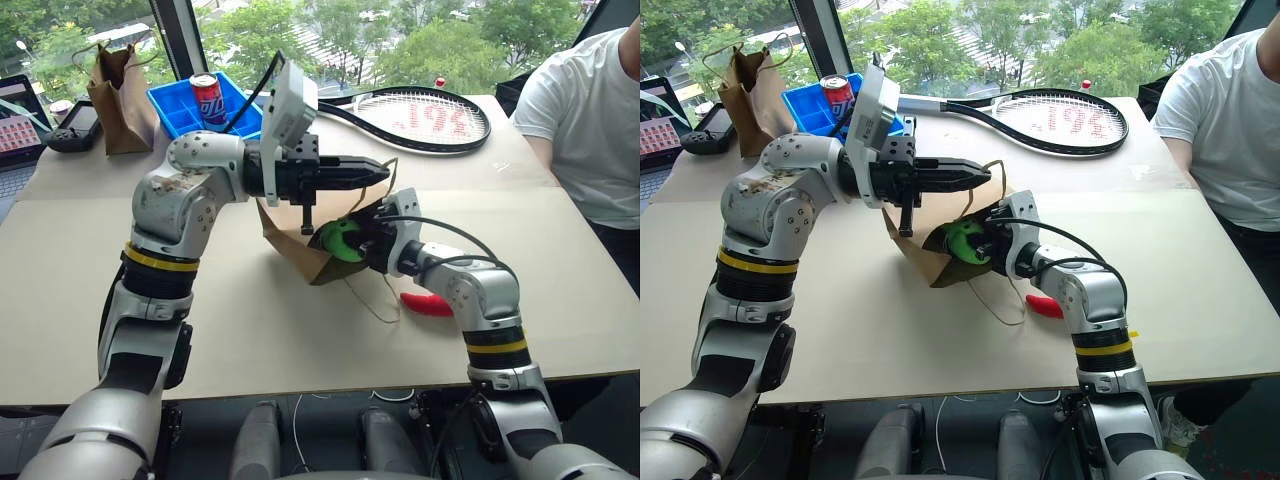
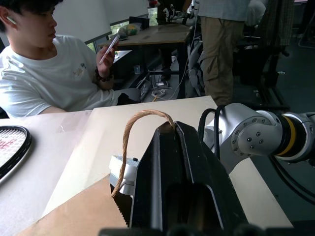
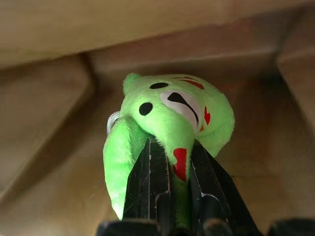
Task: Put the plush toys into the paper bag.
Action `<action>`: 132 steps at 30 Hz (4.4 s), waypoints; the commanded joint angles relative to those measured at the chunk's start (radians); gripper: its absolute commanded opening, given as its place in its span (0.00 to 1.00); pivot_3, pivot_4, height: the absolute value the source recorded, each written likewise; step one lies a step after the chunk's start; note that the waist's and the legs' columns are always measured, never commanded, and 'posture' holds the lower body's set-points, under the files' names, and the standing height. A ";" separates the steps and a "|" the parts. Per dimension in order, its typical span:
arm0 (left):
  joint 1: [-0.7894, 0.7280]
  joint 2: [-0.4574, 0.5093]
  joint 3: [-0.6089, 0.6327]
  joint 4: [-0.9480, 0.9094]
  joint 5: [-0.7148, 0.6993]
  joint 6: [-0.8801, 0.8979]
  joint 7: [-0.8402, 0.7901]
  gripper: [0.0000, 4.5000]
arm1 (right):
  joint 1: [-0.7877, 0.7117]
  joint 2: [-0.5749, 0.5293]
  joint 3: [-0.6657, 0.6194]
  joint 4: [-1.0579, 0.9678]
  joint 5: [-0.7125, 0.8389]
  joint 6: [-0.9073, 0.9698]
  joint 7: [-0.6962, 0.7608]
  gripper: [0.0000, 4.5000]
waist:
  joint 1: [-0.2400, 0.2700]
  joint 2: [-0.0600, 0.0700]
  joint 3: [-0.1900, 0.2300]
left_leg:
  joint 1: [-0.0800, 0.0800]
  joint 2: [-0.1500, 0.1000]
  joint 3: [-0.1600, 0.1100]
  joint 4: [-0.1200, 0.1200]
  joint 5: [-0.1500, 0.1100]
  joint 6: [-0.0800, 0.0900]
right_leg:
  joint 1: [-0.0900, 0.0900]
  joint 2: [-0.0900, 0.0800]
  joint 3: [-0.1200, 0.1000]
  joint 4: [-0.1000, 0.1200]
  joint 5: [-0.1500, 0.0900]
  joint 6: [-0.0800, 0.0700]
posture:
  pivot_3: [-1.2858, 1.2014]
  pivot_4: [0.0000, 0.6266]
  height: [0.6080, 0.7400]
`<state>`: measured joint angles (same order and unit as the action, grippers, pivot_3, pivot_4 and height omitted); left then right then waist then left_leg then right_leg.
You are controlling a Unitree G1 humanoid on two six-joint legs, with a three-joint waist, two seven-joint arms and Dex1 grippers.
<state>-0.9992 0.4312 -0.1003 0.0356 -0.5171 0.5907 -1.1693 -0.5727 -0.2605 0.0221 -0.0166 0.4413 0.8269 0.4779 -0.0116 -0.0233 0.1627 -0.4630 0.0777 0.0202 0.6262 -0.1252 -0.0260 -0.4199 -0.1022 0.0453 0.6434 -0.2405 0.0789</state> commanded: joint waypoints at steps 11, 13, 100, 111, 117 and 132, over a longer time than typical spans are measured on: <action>0.016 -0.001 -0.009 -0.004 0.007 -0.035 -0.021 0.00 | 0.167 -0.245 -0.030 -0.375 -0.025 0.005 0.072 0.93 | 0.000 0.000 0.000 | 0.000 0.000 0.000 0.000 0.000 0.000 | 0.000 0.000 0.000 0.000 0.000 0.000 | 0.52 0.24 0.95; 0.017 -0.005 -0.015 0.001 0.010 -0.039 -0.025 0.00 | 0.217 -0.347 -0.090 -0.467 0.034 0.045 0.148 0.93 | 0.004 0.000 0.000 | 0.000 0.000 0.000 0.000 0.000 0.000 | 0.000 0.000 0.000 0.000 0.000 0.000 | 0.52 0.24 0.95; 0.005 -0.013 0.025 -0.004 -0.011 -0.028 0.035 0.00 | 0.051 -0.226 0.183 -0.123 -0.411 -0.516 0.141 1.00 | -0.001 -0.001 0.001 | -0.002 -0.001 -0.003 0.001 0.000 0.000 | -0.002 0.012 0.019 -0.001 -0.001 0.000 | 0.52 0.24 0.95; 0.009 -0.011 0.026 0.000 -0.009 -0.036 0.031 0.00 | 0.220 -0.401 -0.126 -0.284 -0.119 -0.199 0.281 1.00 | 0.003 -0.001 0.001 | -0.002 -0.001 -0.002 0.001 0.000 0.000 | -0.001 0.012 0.020 -0.001 -0.001 0.000 | 0.52 0.24 0.95; 0.008 -0.018 0.026 0.010 -0.008 -0.044 0.028 0.00 | 0.352 -0.394 -0.297 -0.250 0.030 0.119 0.220 1.00 | 0.001 -0.001 0.001 | -0.001 -0.001 -0.002 0.001 0.000 0.000 | 0.000 0.012 0.020 -0.001 -0.001 0.000 | 0.52 0.24 0.95; 0.016 -0.013 0.019 0.004 0.009 -0.058 0.037 0.00 | 0.306 -0.024 -0.440 -0.148 0.301 0.338 0.004 0.74 | -0.009 -0.001 0.001 | 0.003 -0.001 -0.003 0.001 0.000 0.000 | 0.000 0.014 0.023 0.001 0.000 0.000 | 0.52 0.24 0.95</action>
<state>-0.9761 0.4103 -0.0968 0.0634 -0.5075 0.5461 -1.1389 -0.2610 -0.2899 -0.4371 -0.1590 0.7118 1.1439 0.4880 -0.0209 -0.0241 0.1634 -0.4601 0.0765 0.0170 0.6267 -0.1250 -0.0259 -0.4195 -0.0880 0.0681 0.6442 -0.2409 0.0787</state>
